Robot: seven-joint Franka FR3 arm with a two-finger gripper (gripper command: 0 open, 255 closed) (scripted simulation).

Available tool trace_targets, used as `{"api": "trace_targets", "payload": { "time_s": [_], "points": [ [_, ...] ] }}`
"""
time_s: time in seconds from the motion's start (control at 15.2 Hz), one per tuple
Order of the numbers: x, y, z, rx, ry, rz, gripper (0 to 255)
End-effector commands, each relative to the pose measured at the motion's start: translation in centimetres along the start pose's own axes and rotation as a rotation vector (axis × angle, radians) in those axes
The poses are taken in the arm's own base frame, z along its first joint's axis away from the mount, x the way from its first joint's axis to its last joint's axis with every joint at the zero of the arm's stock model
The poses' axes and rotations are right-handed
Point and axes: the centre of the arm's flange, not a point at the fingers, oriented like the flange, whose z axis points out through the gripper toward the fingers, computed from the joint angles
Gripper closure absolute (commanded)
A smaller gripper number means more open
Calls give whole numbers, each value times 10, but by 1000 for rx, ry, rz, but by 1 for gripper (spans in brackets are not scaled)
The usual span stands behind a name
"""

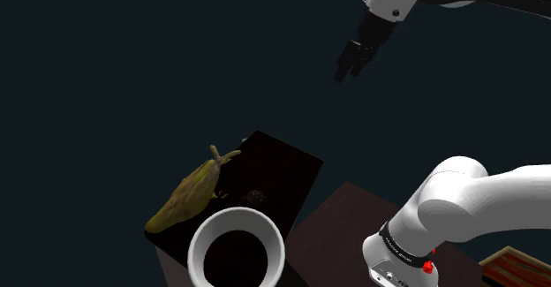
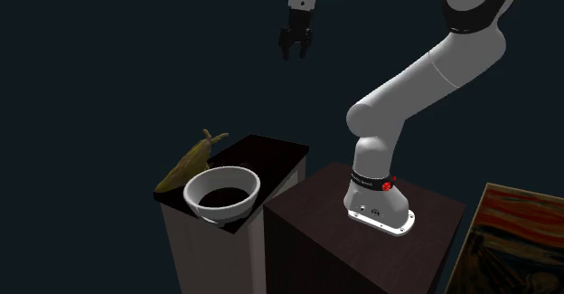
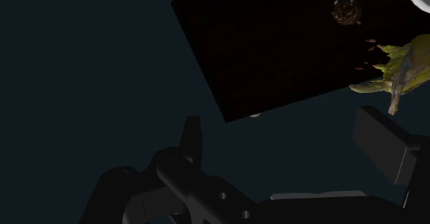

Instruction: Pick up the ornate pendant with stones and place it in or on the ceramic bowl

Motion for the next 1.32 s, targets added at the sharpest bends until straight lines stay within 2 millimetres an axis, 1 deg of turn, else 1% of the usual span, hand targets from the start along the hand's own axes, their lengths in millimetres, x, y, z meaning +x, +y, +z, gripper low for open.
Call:
{"api": "trace_targets", "payload": {
  "time_s": [0.0,0.66,1.25],
  "points": [
    [0,0,0,0,0,0,0],
    [1,-90,106,-71,-42,78,0],
    [4,-164,207,-135,-80,148,0]
  ]
}}
